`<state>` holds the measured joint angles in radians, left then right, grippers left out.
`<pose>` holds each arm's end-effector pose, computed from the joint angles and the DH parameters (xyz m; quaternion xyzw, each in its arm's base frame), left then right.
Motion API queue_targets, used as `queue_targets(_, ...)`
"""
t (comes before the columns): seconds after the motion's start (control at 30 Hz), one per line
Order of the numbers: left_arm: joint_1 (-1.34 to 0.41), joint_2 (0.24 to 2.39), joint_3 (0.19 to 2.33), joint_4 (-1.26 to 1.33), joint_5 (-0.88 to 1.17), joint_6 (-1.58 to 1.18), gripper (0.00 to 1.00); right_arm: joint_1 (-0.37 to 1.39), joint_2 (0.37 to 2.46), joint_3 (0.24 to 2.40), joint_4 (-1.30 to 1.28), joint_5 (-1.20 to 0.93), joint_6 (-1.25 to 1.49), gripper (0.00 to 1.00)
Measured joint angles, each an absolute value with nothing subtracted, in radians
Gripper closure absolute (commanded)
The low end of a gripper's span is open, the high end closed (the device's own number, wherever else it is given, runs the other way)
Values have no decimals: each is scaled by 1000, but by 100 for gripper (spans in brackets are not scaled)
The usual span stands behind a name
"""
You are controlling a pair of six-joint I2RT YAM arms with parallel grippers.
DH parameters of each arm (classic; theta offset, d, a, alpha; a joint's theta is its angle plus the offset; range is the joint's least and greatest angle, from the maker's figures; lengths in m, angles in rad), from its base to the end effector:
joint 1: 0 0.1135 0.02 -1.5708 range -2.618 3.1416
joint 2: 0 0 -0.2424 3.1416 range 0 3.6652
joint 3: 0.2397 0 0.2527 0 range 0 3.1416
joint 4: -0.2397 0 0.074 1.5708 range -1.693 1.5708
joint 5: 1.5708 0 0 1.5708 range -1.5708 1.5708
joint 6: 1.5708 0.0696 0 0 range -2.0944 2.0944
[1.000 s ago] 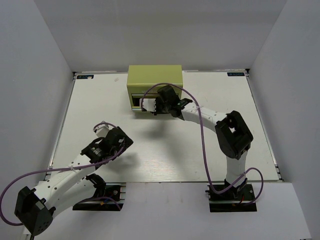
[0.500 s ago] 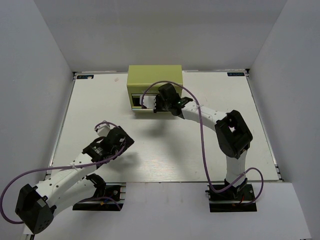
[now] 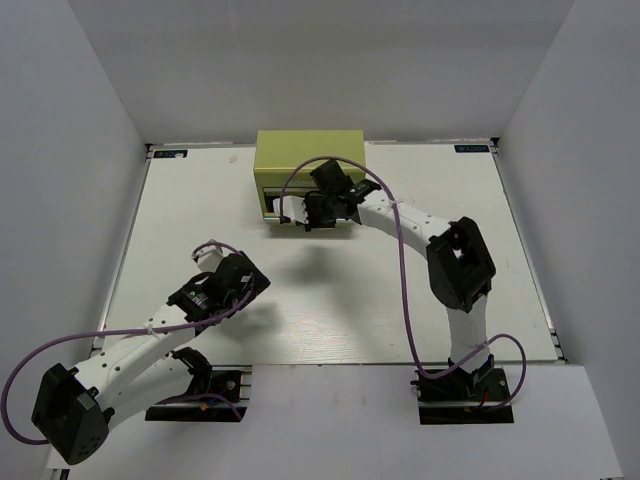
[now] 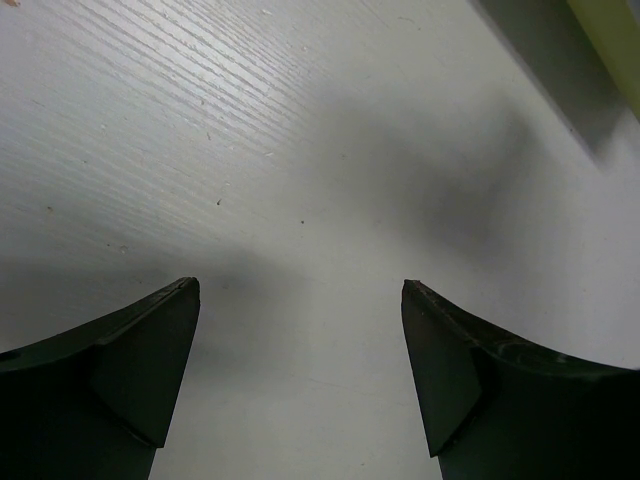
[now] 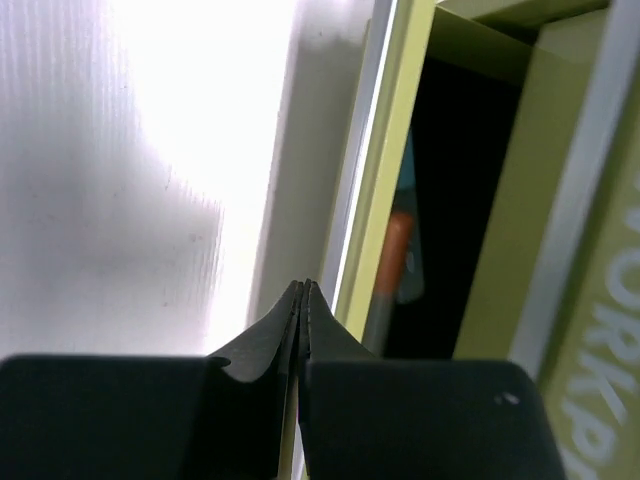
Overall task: Sort the stationery into containers
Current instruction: Close the drawer
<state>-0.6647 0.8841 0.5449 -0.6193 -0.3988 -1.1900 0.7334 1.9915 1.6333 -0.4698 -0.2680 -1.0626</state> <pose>0.1719 -0.1003 0.1628 -0.3003 0.8871 -0.1230 0.3283 0.3334 0.3252 0.2009 -0.7524 0.5376 0.0639 0.3752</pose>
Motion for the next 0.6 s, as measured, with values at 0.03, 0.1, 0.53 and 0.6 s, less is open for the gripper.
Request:
queue_targets(0.03,-665,884,545,-619,-398,-1189,8,733,2013,1657,-485,-268,-1062,100)
queue_targets(0.1,-665,884,545,-620,-399,-1185,8,733,2065,1698,-497,-258,-1054,100)
queue_targets(0.53,-665,886,545,-627,-398,-1178,8,725,2234,1754,-421,-12,-910,100)
queue_targets(0.6,-665,896,545,-625,-398,-1177,8,719,2234,1754,-381,30,-894,100)
